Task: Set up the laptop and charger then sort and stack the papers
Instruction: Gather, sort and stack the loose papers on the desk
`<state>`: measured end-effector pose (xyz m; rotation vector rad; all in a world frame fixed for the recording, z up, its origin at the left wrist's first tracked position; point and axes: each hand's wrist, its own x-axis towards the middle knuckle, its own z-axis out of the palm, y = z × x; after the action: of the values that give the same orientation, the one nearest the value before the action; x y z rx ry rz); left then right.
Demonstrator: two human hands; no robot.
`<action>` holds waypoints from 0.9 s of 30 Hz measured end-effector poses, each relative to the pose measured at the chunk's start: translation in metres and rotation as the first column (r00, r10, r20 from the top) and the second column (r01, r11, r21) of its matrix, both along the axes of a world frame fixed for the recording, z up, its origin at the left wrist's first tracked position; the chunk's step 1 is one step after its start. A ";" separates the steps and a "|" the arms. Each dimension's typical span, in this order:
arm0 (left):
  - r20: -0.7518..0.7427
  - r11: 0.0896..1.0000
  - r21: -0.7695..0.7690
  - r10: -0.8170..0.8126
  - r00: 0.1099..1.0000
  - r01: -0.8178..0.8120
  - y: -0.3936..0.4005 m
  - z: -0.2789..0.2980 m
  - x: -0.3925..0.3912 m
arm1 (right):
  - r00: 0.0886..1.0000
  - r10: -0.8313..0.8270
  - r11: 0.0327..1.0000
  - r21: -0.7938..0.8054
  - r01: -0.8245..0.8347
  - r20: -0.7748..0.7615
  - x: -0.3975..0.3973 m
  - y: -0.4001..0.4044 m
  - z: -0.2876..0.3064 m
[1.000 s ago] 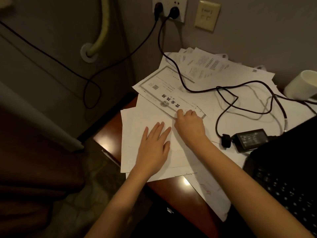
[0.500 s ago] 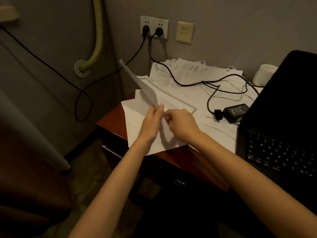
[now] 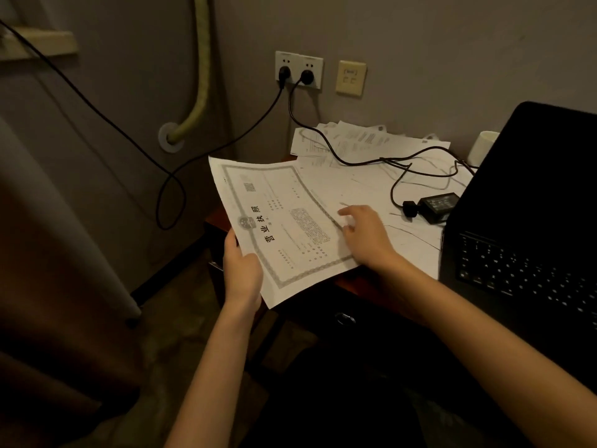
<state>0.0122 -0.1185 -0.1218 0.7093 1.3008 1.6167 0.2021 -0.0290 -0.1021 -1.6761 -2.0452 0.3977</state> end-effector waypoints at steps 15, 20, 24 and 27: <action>-0.142 0.997 -0.057 -0.062 0.988 0.054 -0.006 0.005 0.002 | 0.695 -0.097 0.991 0.132 0.004 0.712 0.032 0.036 0.003; -0.179 0.995 -0.076 -0.080 0.981 0.067 -0.006 0.008 0.006 | 0.722 -0.162 0.984 0.164 0.068 0.673 0.037 0.033 0.001; -0.218 0.989 -0.104 -0.122 0.968 0.101 0.000 0.010 0.009 | 0.675 -0.261 0.965 0.200 0.169 0.690 0.042 0.032 0.004; -0.244 0.988 -0.103 -0.140 0.959 0.118 0.006 0.017 0.011 | 0.640 -0.267 0.964 0.205 0.171 0.721 0.047 0.032 0.009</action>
<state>0.0232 -0.1124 -0.1053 0.9487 1.4639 1.3885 0.2488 0.0027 -0.0930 -2.2125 -2.2609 -0.6101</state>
